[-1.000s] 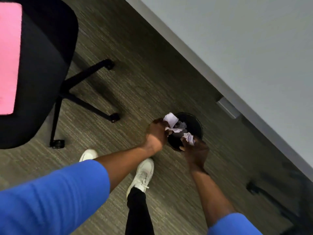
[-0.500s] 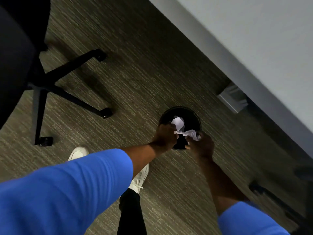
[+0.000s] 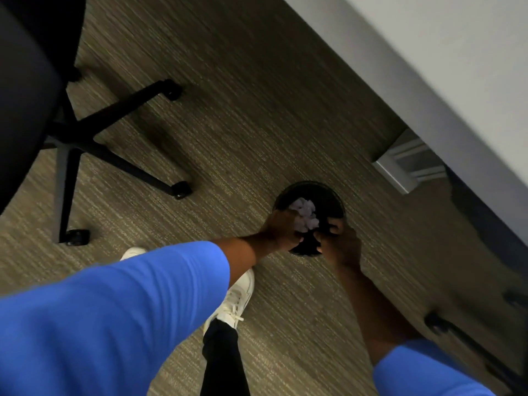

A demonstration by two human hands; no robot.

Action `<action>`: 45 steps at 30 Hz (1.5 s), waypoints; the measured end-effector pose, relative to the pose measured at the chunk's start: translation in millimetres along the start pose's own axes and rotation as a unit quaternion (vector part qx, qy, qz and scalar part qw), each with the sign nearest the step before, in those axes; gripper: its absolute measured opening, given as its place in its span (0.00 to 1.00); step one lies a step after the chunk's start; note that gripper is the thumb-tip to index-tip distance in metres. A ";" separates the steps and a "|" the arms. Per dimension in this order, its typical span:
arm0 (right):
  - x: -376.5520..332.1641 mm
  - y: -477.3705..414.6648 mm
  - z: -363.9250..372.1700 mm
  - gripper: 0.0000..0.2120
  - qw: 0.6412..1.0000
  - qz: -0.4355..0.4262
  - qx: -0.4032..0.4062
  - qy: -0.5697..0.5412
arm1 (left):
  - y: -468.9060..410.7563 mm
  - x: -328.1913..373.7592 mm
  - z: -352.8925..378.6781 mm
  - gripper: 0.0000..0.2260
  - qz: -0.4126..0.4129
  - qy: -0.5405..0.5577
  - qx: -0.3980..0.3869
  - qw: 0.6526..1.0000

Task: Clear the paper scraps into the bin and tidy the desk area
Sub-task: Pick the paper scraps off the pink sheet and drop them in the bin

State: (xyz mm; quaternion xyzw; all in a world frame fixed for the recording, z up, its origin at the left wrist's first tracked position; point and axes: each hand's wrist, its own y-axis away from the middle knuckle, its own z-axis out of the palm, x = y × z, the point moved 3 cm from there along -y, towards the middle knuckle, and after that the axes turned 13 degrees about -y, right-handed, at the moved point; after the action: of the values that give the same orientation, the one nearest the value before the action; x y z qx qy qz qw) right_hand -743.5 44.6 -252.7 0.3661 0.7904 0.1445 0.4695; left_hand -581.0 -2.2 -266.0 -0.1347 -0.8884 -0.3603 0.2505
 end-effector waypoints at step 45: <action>-465.6 231.9 371.1 0.54 0.904 -0.365 -0.186 0.124 | 349.2 -377.4 -442.6 0.49 -0.488 -0.041 0.289 0.822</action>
State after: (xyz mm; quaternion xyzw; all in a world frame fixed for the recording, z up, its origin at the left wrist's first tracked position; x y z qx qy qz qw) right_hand -190.5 -170.7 -15.8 -0.0628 0.8794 0.1513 0.4470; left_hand 36.0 -91.8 1.5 0.3805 -0.9109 -0.1561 0.0323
